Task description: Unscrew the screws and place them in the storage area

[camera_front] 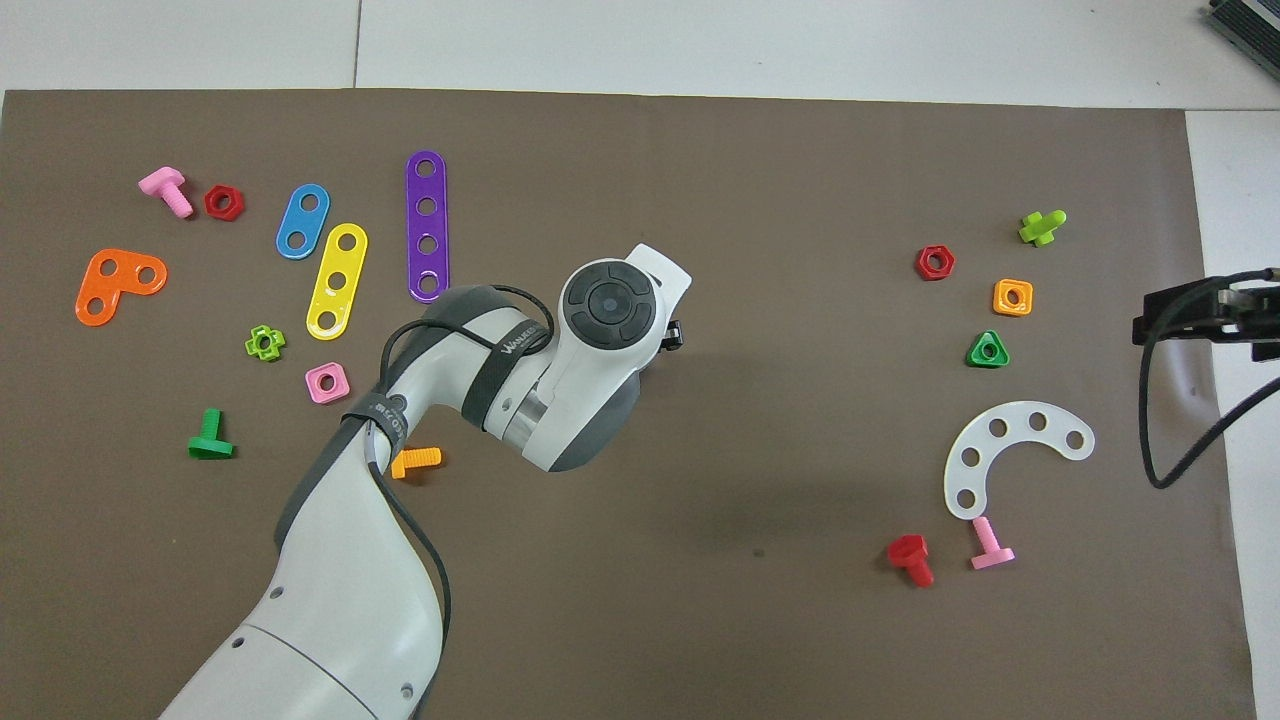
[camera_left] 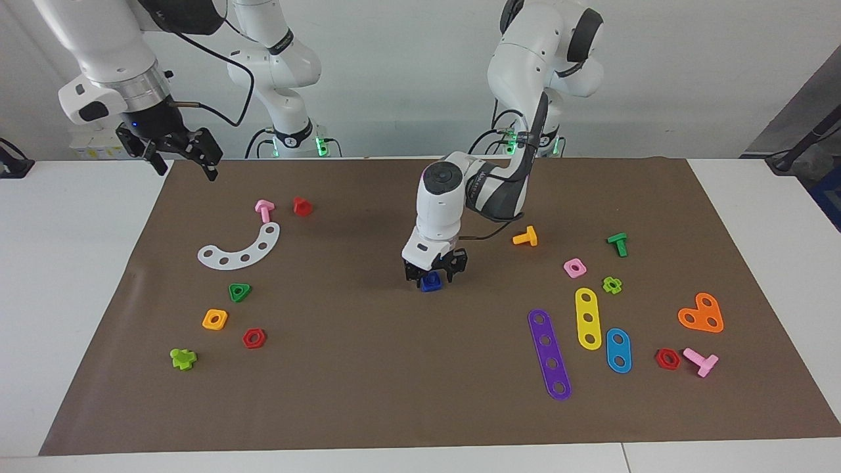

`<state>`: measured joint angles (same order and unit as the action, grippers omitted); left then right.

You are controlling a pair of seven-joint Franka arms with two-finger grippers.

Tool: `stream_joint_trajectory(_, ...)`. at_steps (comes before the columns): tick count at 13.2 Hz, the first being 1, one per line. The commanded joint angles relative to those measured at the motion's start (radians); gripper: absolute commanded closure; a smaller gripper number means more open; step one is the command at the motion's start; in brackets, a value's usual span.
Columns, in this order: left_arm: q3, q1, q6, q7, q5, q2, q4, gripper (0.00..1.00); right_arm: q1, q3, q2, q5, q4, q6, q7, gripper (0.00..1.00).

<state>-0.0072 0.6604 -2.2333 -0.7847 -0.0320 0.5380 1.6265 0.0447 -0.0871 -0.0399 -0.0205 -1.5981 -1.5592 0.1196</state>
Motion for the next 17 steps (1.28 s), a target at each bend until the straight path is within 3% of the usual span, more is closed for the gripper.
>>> stream_joint_trajectory(1, 0.013, 0.013, -0.012, -0.013, -0.023, 0.010, -0.005, 0.23, -0.002, 0.000, -0.018, 0.004, -0.019, 0.007, -0.014, 0.00)
stream_joint_trajectory(17, 0.012, 0.008, -0.023, -0.005, -0.025, 0.010, 0.007, 0.41, -0.002, 0.000, -0.020, 0.004, -0.017, 0.007, -0.014, 0.00)
